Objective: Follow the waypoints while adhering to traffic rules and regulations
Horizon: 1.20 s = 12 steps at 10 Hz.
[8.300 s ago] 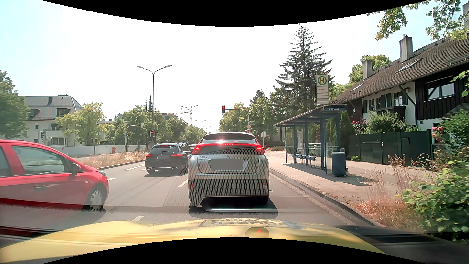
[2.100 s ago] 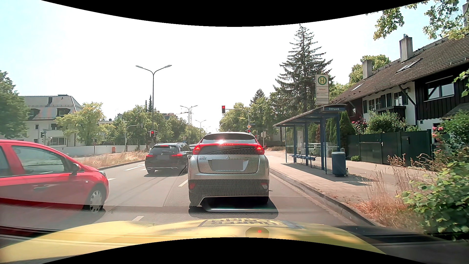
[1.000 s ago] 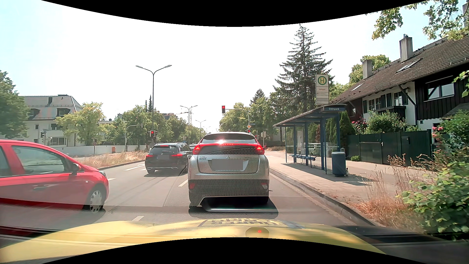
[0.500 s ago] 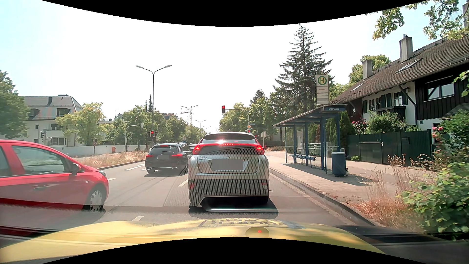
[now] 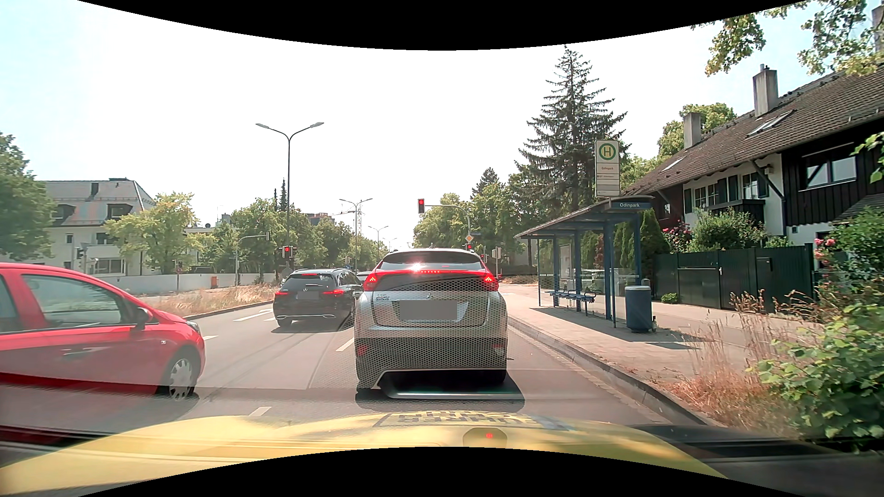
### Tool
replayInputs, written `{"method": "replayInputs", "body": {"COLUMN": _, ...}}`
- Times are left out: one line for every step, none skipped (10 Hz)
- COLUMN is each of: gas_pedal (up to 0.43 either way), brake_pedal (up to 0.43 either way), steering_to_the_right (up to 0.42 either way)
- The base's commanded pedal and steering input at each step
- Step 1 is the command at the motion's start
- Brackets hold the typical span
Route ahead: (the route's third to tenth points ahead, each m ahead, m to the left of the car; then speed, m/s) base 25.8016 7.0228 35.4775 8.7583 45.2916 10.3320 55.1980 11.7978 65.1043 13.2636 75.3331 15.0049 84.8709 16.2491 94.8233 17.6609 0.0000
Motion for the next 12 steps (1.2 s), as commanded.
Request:
{"method": "replayInputs", "body": {"gas_pedal": 0.0, "brake_pedal": 0.201, "steering_to_the_right": -0.014}}
{"method": "replayInputs", "body": {"gas_pedal": 0.0, "brake_pedal": 0.201, "steering_to_the_right": -0.015}}
{"method": "replayInputs", "body": {"gas_pedal": 0.0, "brake_pedal": 0.195, "steering_to_the_right": -0.015}}
{"method": "replayInputs", "body": {"gas_pedal": 0.0, "brake_pedal": 0.201, "steering_to_the_right": -0.015}}
{"method": "replayInputs", "body": {"gas_pedal": 0.0, "brake_pedal": 0.201, "steering_to_the_right": -0.015}}
{"method": "replayInputs", "body": {"gas_pedal": 0.0, "brake_pedal": 0.201, "steering_to_the_right": -0.014}}
{"method": "replayInputs", "body": {"gas_pedal": 0.0, "brake_pedal": 0.201, "steering_to_the_right": -0.015}}
{"method": "replayInputs", "body": {"gas_pedal": 0.0, "brake_pedal": 0.201, "steering_to_the_right": -0.015}}
{"method": "replayInputs", "body": {"gas_pedal": 0.0, "brake_pedal": 0.201, "steering_to_the_right": -0.015}}
{"method": "replayInputs", "body": {"gas_pedal": 0.0, "brake_pedal": 0.195, "steering_to_the_right": -0.015}}
{"method": "replayInputs", "body": {"gas_pedal": 0.0, "brake_pedal": 0.195, "steering_to_the_right": -0.014}}
{"method": "replayInputs", "body": {"gas_pedal": 0.0, "brake_pedal": 0.195, "steering_to_the_right": -0.015}}
